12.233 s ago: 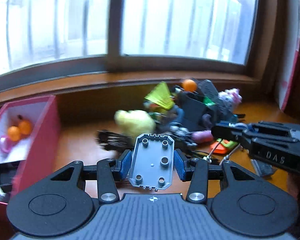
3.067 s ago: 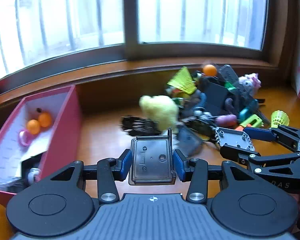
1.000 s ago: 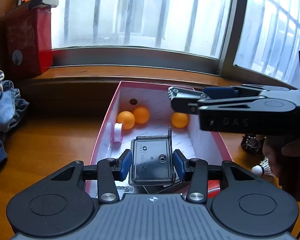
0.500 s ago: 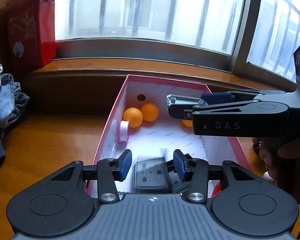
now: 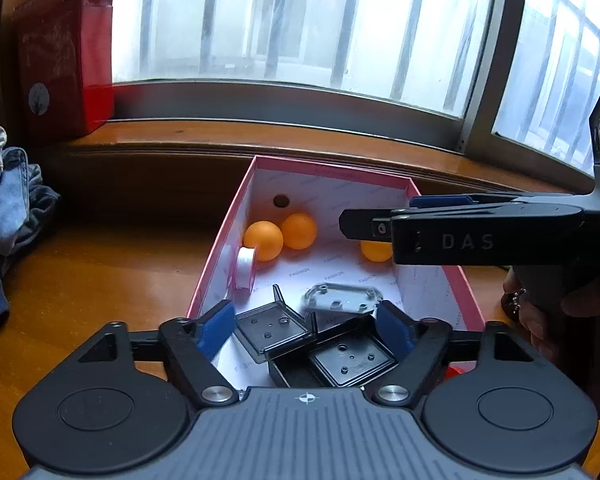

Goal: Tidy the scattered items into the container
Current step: 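Open both tools to drop the case and plate into the shoebox, then withdraw both open tools from above the shoebox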

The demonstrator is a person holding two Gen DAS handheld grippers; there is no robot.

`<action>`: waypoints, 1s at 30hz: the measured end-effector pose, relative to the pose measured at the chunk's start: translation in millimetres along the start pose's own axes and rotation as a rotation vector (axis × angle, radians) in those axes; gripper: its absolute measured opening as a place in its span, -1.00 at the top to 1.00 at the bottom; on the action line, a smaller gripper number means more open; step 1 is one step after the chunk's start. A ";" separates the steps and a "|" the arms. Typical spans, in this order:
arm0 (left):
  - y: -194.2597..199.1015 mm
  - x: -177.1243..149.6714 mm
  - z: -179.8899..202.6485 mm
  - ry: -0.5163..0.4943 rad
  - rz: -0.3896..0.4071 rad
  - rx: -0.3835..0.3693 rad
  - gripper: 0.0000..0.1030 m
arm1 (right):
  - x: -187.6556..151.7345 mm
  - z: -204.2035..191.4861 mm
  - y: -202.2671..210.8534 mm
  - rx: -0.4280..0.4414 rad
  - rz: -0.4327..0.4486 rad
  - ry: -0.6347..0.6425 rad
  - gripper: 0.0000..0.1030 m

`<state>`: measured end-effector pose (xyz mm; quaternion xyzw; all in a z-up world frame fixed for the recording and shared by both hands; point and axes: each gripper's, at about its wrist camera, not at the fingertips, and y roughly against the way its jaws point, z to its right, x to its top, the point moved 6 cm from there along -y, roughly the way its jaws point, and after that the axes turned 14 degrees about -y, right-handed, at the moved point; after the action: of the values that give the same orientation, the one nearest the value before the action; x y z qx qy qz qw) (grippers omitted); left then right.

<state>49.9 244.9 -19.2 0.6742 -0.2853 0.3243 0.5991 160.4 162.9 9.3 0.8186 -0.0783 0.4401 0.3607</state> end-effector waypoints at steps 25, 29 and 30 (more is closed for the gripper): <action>46.4 -18.5 18.2 -0.005 -0.108 0.042 -0.99 | -55.7 -9.2 119.9 -0.134 -0.161 -0.196 -0.99; 53.2 -21.0 21.0 -0.018 -0.109 0.060 -0.99 | -66.1 -6.8 125.6 -0.161 -0.187 -0.192 -0.99; 54.7 -21.4 22.1 -0.029 -0.110 0.073 -0.99 | -68.9 -7.4 126.7 -0.160 -0.193 -0.187 -0.99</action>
<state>-3.7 216.4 -3.4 0.7147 -0.2445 0.2915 0.5869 57.7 62.5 24.6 0.8283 -0.0676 0.3175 0.4566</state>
